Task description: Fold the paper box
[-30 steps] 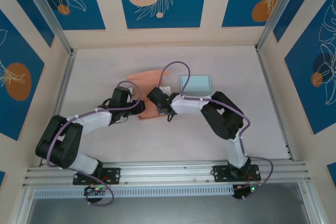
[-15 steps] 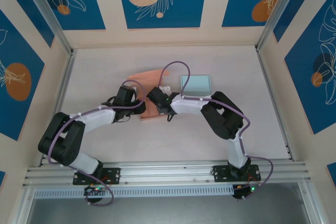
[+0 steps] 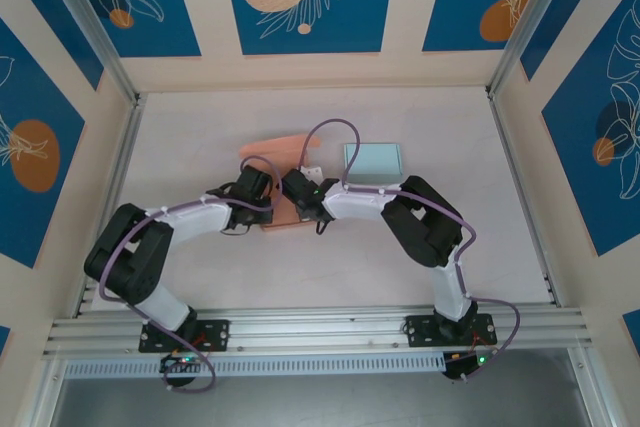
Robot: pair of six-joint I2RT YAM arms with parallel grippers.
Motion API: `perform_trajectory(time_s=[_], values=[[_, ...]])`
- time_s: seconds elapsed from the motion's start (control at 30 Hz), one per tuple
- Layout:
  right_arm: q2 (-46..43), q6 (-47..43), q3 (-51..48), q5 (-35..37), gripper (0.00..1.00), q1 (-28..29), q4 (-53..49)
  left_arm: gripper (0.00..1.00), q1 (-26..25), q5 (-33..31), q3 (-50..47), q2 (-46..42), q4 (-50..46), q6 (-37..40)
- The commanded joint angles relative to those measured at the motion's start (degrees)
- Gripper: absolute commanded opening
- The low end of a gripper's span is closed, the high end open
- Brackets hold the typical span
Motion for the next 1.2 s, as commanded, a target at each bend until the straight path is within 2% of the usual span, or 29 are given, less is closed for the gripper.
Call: perform_trajectory(time_s=[0.0,0.1,0.23,0.4,0.53,0.7,0.8,0.87,1.03,1.17], values=[[0.35,-0.18,-1.3,-0.41,0.0,0.88,-5.36,0.1,-1.34,-5.82,2.03,1.59,-4.84,4.8],[-0.4,0.62,-2.06,-0.33,0.0,0.81,-5.51,0.07,-1.7,-10.58,3.32,1.79,-7.45,6.52],[-0.81,3.09,-2.31,-0.39,0.0,1.38,-6.25,0.07,-2.83,-17.8,5.51,3.83,-10.98,8.09],[1.06,10.76,2.28,0.67,0.0,3.94,-14.02,0.09,-4.84,-26.41,9.79,10.4,-14.3,7.94],[2.86,13.6,5.12,-0.18,0.0,5.76,-17.37,0.09,-5.45,-28.58,13.92,14.75,-17.49,7.76],[3.02,13.37,4.43,-2.52,0.0,6.06,-15.33,0.09,-7.12,-34.05,17.81,19.65,-21.25,6.15],[2.77,12.19,4.46,-3.53,0.0,5.84,-14.42,0.09,-7.4,-33.76,17.65,21.24,-21.4,5.25],[2.09,10.54,4.12,-4.08,0.07,5.82,-13.26,0.08,-7.41,-31.62,16.45,20.58,-19.72,5.39],[-0.62,7.61,4.96,-4.9,0.35,5.77,-11.93,0.07,-7.4,-30.76,15.9,18.58,-18.22,6.43],[-3.53,6.26,5.63,-5.71,0.48,5.67,-10.38,0.07,-7.4,-30.41,15.99,17.94,-17.99,6.7]])
